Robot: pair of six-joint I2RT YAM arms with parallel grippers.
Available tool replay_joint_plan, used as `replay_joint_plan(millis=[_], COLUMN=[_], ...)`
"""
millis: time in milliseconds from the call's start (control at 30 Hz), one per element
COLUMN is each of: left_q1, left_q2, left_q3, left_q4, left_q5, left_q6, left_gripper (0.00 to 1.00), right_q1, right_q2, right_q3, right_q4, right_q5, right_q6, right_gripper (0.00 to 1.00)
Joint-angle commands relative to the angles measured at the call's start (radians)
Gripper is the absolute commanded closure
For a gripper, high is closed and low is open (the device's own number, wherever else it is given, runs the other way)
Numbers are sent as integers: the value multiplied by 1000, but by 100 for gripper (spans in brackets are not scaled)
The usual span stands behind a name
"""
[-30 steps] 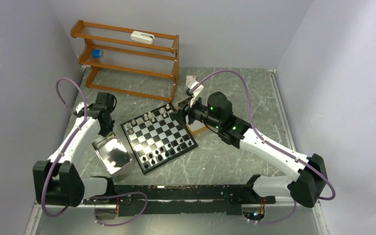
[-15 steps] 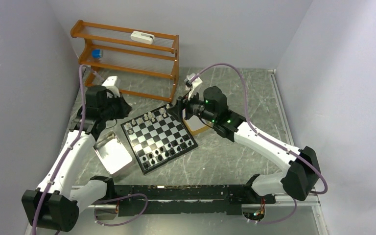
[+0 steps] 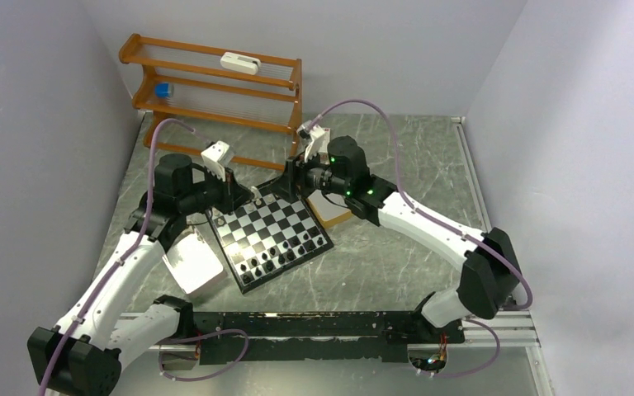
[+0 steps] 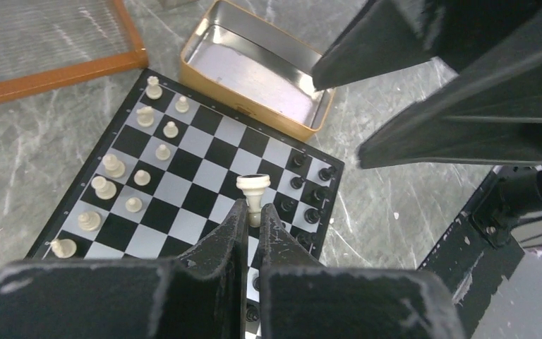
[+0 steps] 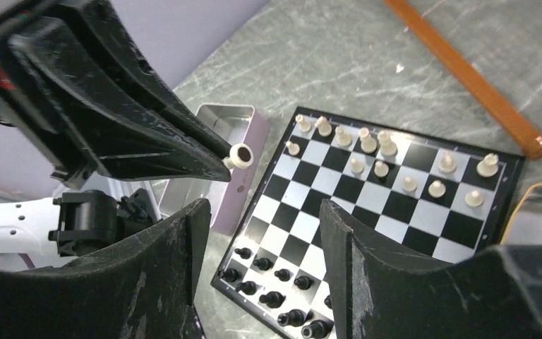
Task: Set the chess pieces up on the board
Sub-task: Place the chess piece on the chessboard.
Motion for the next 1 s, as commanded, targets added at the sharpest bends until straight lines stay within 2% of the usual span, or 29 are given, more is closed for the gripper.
replay_joint_plan(millis=[0,367,567,967], left_q1=[-15,-25,-25,-25], left_q2=[8,17,21,18], left_q3=[-5,-23,-25,17], left_q4=[27,10,42,37], left_q5=[106,165,178,185], left_q6=[35,88,58,59], left_gripper=[95,95,95,95], right_q1=[-3,-1,-2,-1], right_q2=[45,134,149,156], right_q3=[45,100,82,58], right_q4=[-8,2,-18,-63], right_q5=[-75,-130,-160,-125], right_q6=[61,89,84,53], right_gripper=[38,40,42,45])
